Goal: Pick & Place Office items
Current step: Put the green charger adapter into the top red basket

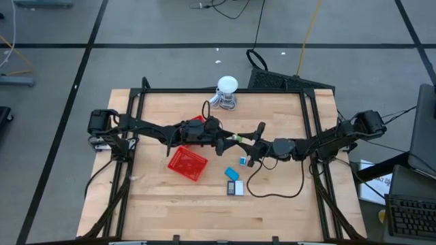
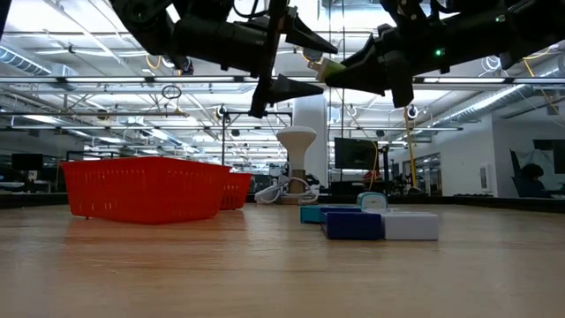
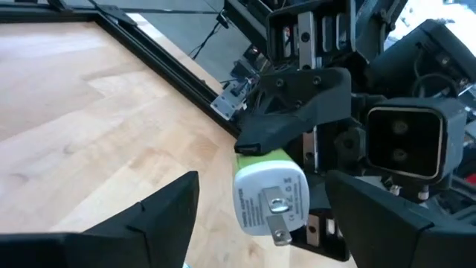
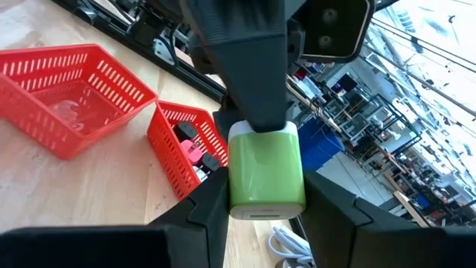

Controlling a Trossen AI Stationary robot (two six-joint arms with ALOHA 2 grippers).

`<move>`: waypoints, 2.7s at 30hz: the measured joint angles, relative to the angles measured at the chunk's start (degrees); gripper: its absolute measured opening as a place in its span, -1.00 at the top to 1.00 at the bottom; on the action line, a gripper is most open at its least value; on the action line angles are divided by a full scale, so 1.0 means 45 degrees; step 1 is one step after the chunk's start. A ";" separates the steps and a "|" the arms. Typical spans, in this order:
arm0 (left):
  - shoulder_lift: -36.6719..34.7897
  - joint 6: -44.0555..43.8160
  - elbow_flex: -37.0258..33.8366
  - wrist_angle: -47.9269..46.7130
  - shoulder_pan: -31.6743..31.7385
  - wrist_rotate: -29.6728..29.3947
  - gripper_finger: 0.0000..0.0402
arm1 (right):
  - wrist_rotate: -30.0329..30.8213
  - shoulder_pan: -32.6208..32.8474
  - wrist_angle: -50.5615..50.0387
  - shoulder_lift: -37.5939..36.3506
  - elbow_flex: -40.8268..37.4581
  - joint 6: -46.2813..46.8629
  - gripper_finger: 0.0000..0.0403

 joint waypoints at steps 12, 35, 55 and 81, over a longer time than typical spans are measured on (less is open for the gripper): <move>0.0000 -0.0007 0.0000 0.0020 -0.0010 -0.0327 0.06 | 0.0008 -0.0087 0.0001 0.0000 0.0000 0.0162 0.39; -0.4098 0.2763 0.0010 -0.6487 0.0806 -0.1942 0.32 | 0.1779 -0.0091 -0.0866 -0.0668 -0.0006 0.4159 -0.38; -0.4606 -0.0136 0.0010 -1.6700 0.1593 -0.4488 0.30 | 0.0530 -0.0597 -0.2042 -0.1540 -0.0015 0.5952 -0.43; -0.0931 -0.0223 0.0000 -1.5204 0.2650 -0.3215 0.30 | 0.0556 -0.0593 -0.2063 -0.1540 -0.0008 0.5741 -0.32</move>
